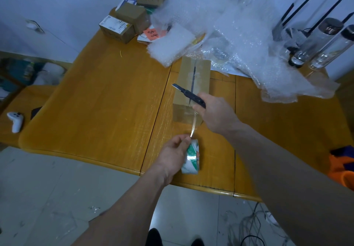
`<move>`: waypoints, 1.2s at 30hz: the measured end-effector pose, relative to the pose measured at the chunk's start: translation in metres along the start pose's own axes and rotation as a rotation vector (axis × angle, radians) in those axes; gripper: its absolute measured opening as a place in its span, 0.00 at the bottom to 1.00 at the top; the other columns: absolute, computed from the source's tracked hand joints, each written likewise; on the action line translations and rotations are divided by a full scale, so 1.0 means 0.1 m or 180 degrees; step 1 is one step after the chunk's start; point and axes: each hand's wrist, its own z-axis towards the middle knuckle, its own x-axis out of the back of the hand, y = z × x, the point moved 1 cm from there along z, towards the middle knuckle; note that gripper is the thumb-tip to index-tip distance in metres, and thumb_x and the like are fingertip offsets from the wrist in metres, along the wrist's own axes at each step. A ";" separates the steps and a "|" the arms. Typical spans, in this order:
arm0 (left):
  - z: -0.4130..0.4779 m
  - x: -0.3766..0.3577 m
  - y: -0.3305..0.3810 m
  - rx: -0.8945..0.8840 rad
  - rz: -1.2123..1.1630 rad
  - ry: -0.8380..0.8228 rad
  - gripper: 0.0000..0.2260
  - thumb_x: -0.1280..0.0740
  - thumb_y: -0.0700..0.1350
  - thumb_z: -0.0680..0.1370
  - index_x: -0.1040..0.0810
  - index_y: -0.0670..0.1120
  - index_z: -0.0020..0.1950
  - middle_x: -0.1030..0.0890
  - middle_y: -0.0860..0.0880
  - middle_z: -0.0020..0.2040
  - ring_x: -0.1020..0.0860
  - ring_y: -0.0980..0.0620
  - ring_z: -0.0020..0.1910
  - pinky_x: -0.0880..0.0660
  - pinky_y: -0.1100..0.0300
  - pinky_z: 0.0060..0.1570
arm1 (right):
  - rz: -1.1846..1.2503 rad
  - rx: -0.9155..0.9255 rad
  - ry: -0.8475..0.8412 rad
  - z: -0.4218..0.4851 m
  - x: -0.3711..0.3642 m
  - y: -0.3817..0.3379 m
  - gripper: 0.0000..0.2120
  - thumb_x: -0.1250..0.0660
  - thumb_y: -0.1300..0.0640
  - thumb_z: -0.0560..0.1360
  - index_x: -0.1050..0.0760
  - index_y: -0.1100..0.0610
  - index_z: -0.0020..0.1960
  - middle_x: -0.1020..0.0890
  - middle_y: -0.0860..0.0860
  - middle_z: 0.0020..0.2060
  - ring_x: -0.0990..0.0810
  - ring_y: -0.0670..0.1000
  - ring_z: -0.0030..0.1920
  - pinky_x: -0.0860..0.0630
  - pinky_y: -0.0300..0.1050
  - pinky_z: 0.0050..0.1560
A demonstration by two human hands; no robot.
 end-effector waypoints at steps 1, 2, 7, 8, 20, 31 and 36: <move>-0.01 -0.01 0.00 0.0011 -0.0098 0.0037 0.11 0.36 0.48 0.84 0.19 0.44 0.59 0.14 0.53 0.34 0.16 0.58 0.29 0.19 0.62 0.30 | 0.0043 0.0034 -0.0042 0.00 0.01 0.00 0.05 0.39 0.49 0.82 0.29 0.49 0.49 0.24 0.47 0.32 0.26 0.49 0.31 0.32 0.44 0.31; -0.02 -0.03 0.02 0.0023 -0.0178 0.0094 0.11 0.37 0.47 0.84 0.20 0.43 0.59 0.15 0.52 0.31 0.17 0.59 0.26 0.21 0.64 0.27 | 0.0091 0.0076 -0.0112 0.00 0.04 -0.01 0.06 0.39 0.48 0.82 0.28 0.48 0.49 0.25 0.47 0.31 0.26 0.48 0.30 0.32 0.43 0.31; 0.00 -0.10 0.04 0.0064 -0.0313 0.0321 0.10 0.36 0.48 0.83 0.18 0.44 0.55 0.15 0.46 0.39 0.16 0.52 0.33 0.18 0.58 0.33 | 0.0206 0.0163 -0.0567 -0.06 0.26 0.01 0.13 0.46 0.47 0.85 0.26 0.49 0.62 0.23 0.49 0.34 0.26 0.49 0.31 0.32 0.46 0.32; 0.00 -0.12 0.05 0.0089 -0.0367 0.0339 0.10 0.35 0.48 0.83 0.18 0.44 0.55 0.15 0.44 0.41 0.16 0.49 0.37 0.17 0.53 0.38 | 0.0000 0.0234 -0.0582 -0.08 0.31 0.03 0.14 0.46 0.48 0.85 0.26 0.52 0.61 0.23 0.50 0.33 0.27 0.50 0.31 0.32 0.46 0.32; 0.01 -0.19 0.10 0.0183 -0.0282 0.0537 0.10 0.32 0.50 0.81 0.18 0.45 0.57 0.16 0.47 0.39 0.19 0.55 0.28 0.24 0.66 0.23 | -0.1939 0.1099 -0.0896 -0.21 0.52 0.05 0.12 0.45 0.48 0.83 0.27 0.55 0.55 0.21 0.49 0.45 0.25 0.47 0.40 0.23 0.46 0.43; -0.04 -0.19 0.07 0.0120 -0.0241 0.0580 0.10 0.34 0.50 0.82 0.19 0.46 0.57 0.17 0.48 0.40 0.19 0.54 0.33 0.24 0.67 0.22 | -0.2030 0.1327 -0.1293 -0.18 0.44 -0.04 0.17 0.40 0.54 0.81 0.25 0.61 0.65 0.37 0.54 0.80 0.28 0.51 0.72 0.33 0.36 0.55; -0.06 -0.22 0.06 0.0088 -0.0295 0.0615 0.10 0.34 0.50 0.82 0.19 0.46 0.57 0.16 0.48 0.39 0.19 0.55 0.31 0.24 0.67 0.22 | -0.2108 0.1159 -0.1511 -0.13 0.47 -0.14 0.20 0.41 0.55 0.81 0.28 0.62 0.69 0.39 0.53 0.81 0.27 0.52 0.71 0.26 0.43 0.58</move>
